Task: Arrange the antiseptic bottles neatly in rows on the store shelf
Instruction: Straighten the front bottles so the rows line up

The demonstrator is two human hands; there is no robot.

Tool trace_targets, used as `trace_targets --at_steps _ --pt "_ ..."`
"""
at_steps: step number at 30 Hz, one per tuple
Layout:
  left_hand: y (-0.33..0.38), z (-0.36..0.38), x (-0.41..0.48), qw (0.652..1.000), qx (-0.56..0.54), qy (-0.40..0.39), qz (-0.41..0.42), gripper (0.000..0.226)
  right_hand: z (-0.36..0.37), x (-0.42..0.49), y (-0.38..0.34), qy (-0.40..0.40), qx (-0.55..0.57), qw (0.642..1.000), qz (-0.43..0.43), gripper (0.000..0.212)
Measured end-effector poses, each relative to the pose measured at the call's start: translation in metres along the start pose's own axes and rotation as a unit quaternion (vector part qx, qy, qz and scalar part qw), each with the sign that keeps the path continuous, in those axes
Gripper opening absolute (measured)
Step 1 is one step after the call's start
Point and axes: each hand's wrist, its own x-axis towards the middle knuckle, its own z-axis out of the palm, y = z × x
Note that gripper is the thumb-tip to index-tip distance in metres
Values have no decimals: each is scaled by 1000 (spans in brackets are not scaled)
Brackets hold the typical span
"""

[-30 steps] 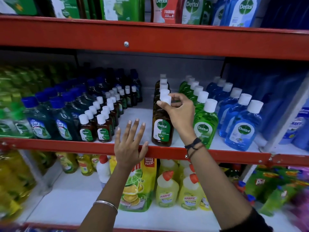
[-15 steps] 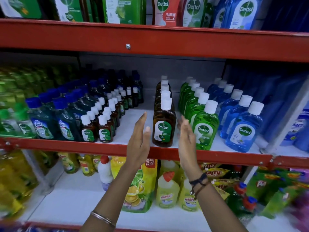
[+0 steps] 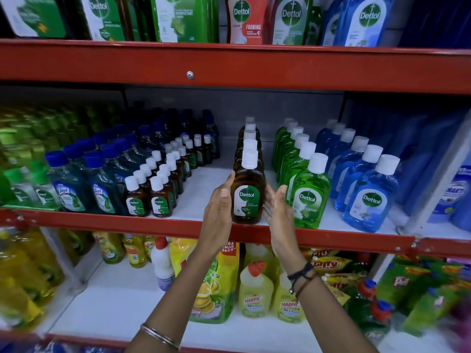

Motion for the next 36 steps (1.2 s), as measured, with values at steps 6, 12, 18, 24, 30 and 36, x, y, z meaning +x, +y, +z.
trace_targets --at_steps 6,12,18,24,30,36 --pt "2 27 -17 979 13 129 159 43 -17 -26 3 92 -11 986 -136 53" --pt "17 90 -21 993 -30 -8 115 46 -65 -37 8 223 -52 957 -180 61" --pt "24 119 2 996 -68 -50 -30 65 -84 -22 4 137 1 989 -52 66" --pt "18 119 -3 998 -57 -27 -28 59 -102 -9 -4 84 39 996 6 71" --pt "18 121 -3 998 -64 -7 -20 55 -107 -1 -8 66 49 996 17 80" --pt "28 144 -21 983 -37 123 128 43 -124 -19 -10 157 24 984 -78 64"
